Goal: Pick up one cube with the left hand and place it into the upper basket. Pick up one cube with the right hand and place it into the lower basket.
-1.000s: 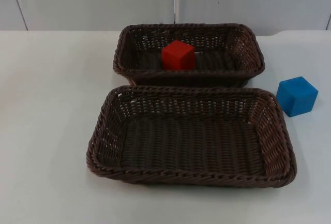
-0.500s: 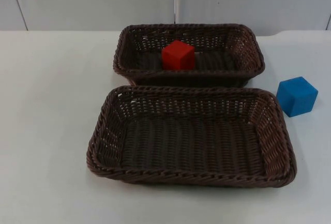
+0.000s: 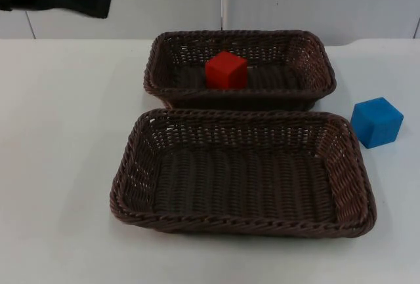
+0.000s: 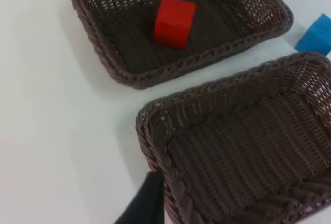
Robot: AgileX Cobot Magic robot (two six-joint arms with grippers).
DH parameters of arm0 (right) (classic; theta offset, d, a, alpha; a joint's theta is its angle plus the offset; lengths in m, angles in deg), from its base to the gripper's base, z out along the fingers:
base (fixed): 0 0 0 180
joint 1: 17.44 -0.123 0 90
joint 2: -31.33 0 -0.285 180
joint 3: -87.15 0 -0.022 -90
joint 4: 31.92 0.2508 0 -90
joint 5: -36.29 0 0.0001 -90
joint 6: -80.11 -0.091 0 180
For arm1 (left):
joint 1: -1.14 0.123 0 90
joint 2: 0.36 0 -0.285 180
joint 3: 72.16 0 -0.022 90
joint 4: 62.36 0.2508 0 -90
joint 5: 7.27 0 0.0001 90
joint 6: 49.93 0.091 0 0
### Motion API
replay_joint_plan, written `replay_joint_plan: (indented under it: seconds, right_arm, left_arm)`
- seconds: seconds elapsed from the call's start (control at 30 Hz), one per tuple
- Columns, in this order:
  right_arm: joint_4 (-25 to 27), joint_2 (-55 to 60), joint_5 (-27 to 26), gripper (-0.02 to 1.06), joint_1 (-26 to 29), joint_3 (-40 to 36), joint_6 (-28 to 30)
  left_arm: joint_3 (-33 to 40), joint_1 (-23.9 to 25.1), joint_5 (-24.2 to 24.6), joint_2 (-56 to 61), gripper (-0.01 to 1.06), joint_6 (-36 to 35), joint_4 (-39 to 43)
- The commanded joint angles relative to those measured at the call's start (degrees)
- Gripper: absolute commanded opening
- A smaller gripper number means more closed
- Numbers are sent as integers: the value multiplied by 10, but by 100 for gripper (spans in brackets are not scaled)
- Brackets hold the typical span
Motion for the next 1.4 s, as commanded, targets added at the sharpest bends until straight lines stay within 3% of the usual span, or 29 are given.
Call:
replay_joint_plan:
  seconds: [0.0,0.27,1.2,1.37]
  right_arm:
    - [-3,-2,-2,105,4,0,0]
    - [-3,-2,-2,105,4,0,0]
    - [3,0,-3,105,4,13,-16]
    - [2,52,-5,105,4,38,-16]
  left_arm:
    - [18,0,1,22,94,-8,4]
    - [67,0,8,91,94,-24,7]
    - [68,0,36,114,94,-24,26]
    - [68,0,36,114,94,-24,22]
